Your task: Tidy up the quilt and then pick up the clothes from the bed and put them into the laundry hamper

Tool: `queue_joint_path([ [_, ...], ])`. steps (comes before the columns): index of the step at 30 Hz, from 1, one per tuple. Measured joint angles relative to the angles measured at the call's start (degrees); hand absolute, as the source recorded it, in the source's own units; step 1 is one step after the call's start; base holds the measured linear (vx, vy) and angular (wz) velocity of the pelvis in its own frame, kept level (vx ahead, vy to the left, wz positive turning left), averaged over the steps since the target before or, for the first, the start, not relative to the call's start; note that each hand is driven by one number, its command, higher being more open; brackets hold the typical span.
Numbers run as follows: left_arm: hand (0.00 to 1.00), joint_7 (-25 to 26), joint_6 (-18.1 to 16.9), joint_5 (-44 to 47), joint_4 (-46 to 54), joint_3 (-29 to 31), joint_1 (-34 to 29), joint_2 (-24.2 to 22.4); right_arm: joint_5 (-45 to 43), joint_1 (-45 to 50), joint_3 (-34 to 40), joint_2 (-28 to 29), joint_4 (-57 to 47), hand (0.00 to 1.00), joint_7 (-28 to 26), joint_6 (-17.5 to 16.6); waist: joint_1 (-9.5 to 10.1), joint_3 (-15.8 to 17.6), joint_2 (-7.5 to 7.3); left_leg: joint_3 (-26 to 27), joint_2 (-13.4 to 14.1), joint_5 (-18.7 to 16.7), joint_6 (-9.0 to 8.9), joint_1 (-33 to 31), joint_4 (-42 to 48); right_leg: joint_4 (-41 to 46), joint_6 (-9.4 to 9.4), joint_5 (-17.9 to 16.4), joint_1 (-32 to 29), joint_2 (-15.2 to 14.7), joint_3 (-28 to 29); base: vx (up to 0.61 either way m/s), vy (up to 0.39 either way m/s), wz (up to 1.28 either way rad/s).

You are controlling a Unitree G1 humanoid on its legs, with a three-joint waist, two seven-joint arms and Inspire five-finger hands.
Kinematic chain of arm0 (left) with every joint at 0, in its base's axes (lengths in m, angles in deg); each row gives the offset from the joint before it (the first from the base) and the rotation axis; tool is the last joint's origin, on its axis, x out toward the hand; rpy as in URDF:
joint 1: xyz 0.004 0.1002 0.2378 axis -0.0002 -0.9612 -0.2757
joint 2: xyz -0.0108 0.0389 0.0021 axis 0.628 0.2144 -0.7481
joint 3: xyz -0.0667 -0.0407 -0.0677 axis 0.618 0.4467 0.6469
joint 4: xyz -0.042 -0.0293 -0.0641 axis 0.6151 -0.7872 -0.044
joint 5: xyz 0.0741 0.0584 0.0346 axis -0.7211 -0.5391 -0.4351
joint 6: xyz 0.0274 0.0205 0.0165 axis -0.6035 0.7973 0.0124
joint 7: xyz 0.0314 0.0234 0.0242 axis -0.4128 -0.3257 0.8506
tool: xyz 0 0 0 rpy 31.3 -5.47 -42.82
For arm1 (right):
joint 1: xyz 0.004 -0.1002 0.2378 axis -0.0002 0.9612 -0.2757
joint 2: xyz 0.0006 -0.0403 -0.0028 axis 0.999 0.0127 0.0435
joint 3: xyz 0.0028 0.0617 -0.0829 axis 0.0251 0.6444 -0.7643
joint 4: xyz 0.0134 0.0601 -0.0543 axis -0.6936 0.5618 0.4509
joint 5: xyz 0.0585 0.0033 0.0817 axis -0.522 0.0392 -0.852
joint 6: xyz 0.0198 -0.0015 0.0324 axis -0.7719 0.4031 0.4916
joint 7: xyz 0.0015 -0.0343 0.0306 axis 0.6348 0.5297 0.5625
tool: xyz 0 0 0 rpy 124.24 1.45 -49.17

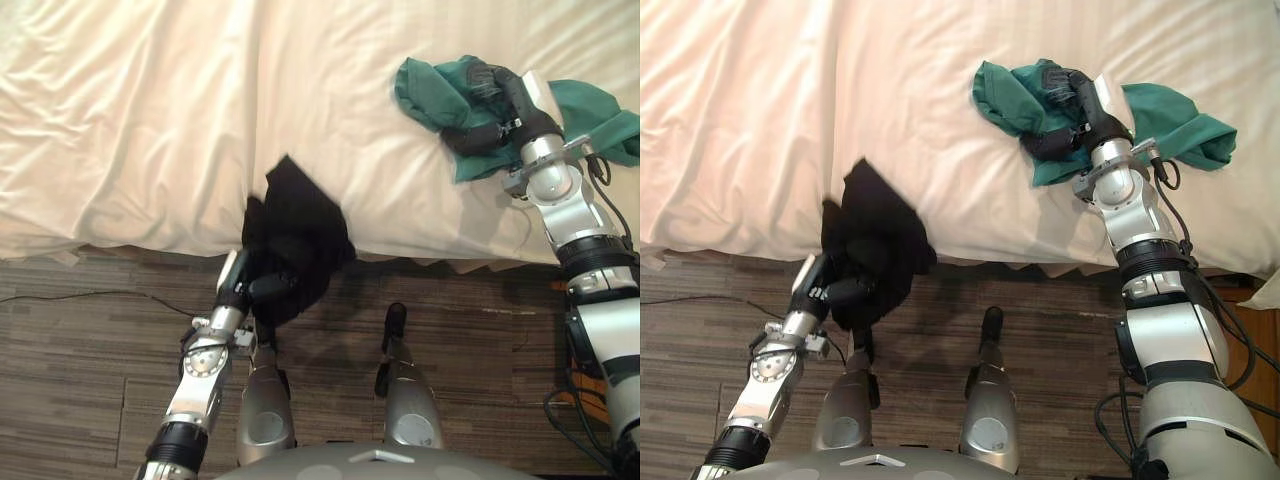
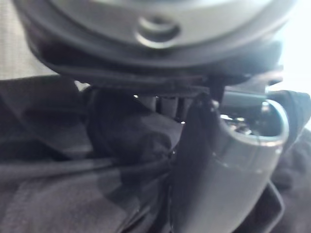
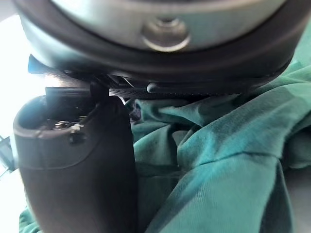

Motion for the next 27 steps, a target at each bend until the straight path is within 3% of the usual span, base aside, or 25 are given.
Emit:
queue_joint_path([
  [5, 0.0, 0.2, 3.8, -0.1, -2.2, -3.3, -3.0, -0.5, -1.6, 7.2, 8.7, 3.1, -3.2, 0.0, 1.9, 0.1, 1.39, 0.2, 0.0, -0.6, 0.0, 0.3, -0.04, 0.8, -0.3, 0.0, 0.18, -0.2, 1.2, 0.0, -0.3, -0.02, 0.01, 0.06],
  [9, 0.0, 0.5, 5.0, -1.1, -2.2, -3.0, -2.2, -1.3, -8.3, 21.6, 16.5, 13.0, -14.2, 0.0, 3.4, 0.2, 0.6, -0.5, -0.99, -1.0, 0.1, -0.1, -0.12, 4.5, -0.4, 0.0, -0.05, -1.7, 5.4, 0.1, -1.1, 0.03, 0.008, 0.08],
  [12, 0.0, 1.0, 5.8, -4.3, -2.2, -1.0, -2.5, -1.3, -12.4, 37.3, 18.1, 23.7, -23.3, 0.0, 2.0, -0.1, -0.69, -5.7, -3.64, -0.4, 0.4, -0.6, -0.2, 6.3, -0.6, 0.0, -0.22, -2.9, 7.1, 0.3, -1.5, 0.05, -0.007, 0.0],
  [17, 0.0, 1.1, 6.2, -5.1, -3.2, 0.8, -4.9, -1.5, -14.1, 53.9, 17.2, 35.2, -23.6, 0.0, -2.2, 0.4, -1.39, -11.6, -7.21, 4.3, 0.2, -2.6, -0.45, 11.7, -0.6, 0.0, -0.06, -3.3, 9.1, 0.3, 2.7, 0.03, 0.01, -0.4],
  [23, 0.0, 1.0, 7.8, -10.2, -10.4, 0.6, -5.4, -2.4, -13.9, 63.2, 13.8, 37.4, -11.7, 0.0, -6.1, 4.5, -2.26, -13.1, -6.33, 6.8, 0.3, -3.8, -0.67, 15.9, -0.4, 1.2, -0.24, -4.8, 11.1, 0.5, 4.9, -0.02, 0.005, -0.23],
  [25, 0.0, 1.2, 7.8, -11.3, -10.8, 0.4, -6.8, -3.3, -14.0, 65.2, 13.7, 38.0, -9.2, 0.0, -6.5, 4.6, -3.99, -13.1, -5.68, 5.0, 0.3, -4.5, -0.11, 15.9, 0.3, 7.0, 1.07, -10.1, 10.1, 1.3, 9.1, -0.02, -0.008, 0.32],
  [27, 0.0, 1.7, 8.3, -11.3, -10.8, -1.0, -7.1, -3.7, -13.9, 65.0, 14.9, 38.2, -9.3, 0.0, -6.2, 4.3, -5.11, -13.2, -5.43, 2.4, 0.1, -4.6, 0.19, 15.0, 1.4, 11.1, 1.08, -15.0, 10.0, 3.3, 15.9, -0.01, -0.03, 0.66],
])
